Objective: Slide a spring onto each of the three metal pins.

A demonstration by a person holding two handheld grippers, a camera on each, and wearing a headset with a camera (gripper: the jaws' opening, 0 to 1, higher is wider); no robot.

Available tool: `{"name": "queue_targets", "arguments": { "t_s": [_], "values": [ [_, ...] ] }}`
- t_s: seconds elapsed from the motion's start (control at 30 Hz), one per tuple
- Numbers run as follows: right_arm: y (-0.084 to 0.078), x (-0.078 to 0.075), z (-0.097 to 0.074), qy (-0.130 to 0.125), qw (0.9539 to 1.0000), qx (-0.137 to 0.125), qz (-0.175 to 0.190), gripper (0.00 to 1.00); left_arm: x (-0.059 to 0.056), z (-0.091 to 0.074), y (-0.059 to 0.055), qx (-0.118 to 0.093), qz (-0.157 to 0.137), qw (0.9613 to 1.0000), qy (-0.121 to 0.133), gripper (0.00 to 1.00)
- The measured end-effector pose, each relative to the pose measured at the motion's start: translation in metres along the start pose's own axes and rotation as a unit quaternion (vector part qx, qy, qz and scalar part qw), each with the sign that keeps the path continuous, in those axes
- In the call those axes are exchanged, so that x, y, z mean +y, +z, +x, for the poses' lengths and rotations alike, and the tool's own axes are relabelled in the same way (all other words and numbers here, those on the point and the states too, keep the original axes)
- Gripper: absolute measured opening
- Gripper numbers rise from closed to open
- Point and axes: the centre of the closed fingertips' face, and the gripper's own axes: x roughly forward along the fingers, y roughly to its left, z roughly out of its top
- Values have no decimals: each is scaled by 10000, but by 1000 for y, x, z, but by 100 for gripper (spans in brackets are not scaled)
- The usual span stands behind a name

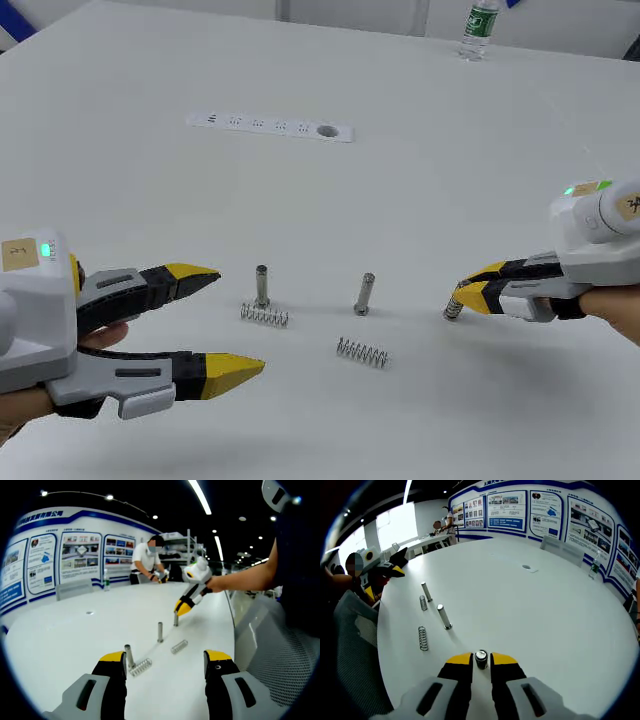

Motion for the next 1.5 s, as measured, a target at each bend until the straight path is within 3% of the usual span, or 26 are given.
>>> {"name": "queue_targets", "arguments": {
  "t_s": [0.27, 0.67, 0.8, 1.03, 1.5],
  "values": [
    [-3, 8, -13, -53, 10000, -4, -67, 16, 0, 0, 1, -13, 7, 10000, 3, 64],
    [1, 45, -21, 213, 9994, 5, -263, 16, -1, 1, 2, -31, 18, 10000, -20, 64],
    [5, 64, -14, 428, 9980, 75, -468, 16, -2, 1, 2, -18, 28, 10000, -27, 64],
    [15, 86, 5, 790, 9940, 158, -740, 16, -2, -1, 3, -19, 47, 10000, -19, 64],
    [22, 118, 42, 1228, 9840, 477, -1196, 16, -2, -2, 1, -21, 49, 10000, 1, 64]
  ]
}}
